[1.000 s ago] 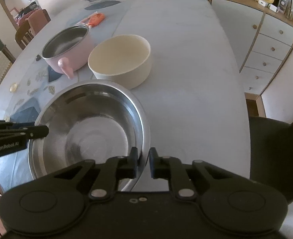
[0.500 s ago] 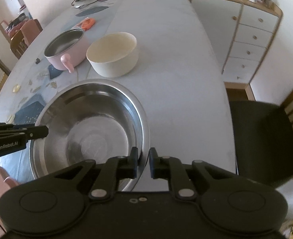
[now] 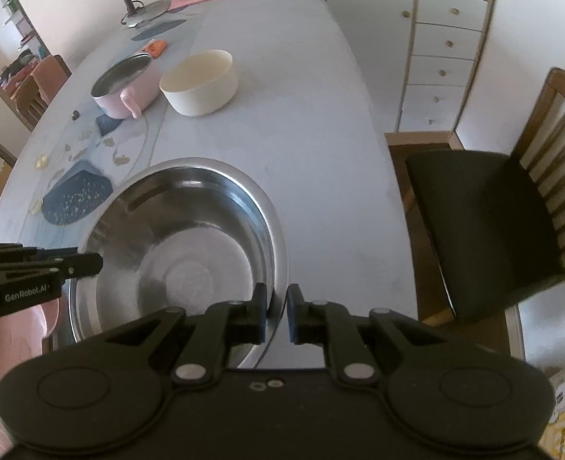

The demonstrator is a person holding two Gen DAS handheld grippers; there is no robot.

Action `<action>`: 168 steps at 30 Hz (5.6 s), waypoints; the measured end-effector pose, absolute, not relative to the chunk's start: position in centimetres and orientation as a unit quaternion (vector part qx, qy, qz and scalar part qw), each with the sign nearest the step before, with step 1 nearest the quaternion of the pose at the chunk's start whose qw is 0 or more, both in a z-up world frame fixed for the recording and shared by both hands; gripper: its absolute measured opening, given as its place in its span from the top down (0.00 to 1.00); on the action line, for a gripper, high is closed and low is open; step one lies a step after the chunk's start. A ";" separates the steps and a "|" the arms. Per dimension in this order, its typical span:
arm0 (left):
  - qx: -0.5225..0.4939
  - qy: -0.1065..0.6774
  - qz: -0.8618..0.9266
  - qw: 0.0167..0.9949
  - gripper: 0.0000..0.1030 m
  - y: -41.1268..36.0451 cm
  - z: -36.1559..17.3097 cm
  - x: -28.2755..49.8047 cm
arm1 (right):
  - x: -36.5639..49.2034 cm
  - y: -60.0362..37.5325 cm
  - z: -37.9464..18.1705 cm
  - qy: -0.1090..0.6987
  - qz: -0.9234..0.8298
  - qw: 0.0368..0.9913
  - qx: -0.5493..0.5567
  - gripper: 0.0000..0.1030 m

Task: Organize plates and bowls

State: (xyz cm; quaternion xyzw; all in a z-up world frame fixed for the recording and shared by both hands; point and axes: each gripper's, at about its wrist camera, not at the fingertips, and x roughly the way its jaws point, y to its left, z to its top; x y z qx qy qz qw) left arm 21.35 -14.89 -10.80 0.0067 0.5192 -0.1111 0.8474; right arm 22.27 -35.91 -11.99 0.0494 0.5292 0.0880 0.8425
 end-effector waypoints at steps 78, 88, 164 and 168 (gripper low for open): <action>-0.009 0.411 -0.129 0.902 0.45 -7.3 -0.7 18.8 | 21.8 -26.5 -2.2 0.438 0.161 0.884 0.014 0.26; -0.034 0.395 -0.058 0.916 0.25 -5.0 0.0 27.0 | 31.5 -25.0 -1.7 0.428 0.204 0.880 -0.007 0.15; -0.059 0.523 0.088 0.846 0.93 -0.2 -10.6 48.0 | 54.1 -13.6 -12.2 0.518 0.207 0.828 -0.056 0.95; -0.055 0.519 0.080 0.849 0.93 -0.7 -9.1 46.4 | 52.4 -14.3 -10.7 0.515 0.203 0.831 -0.051 0.95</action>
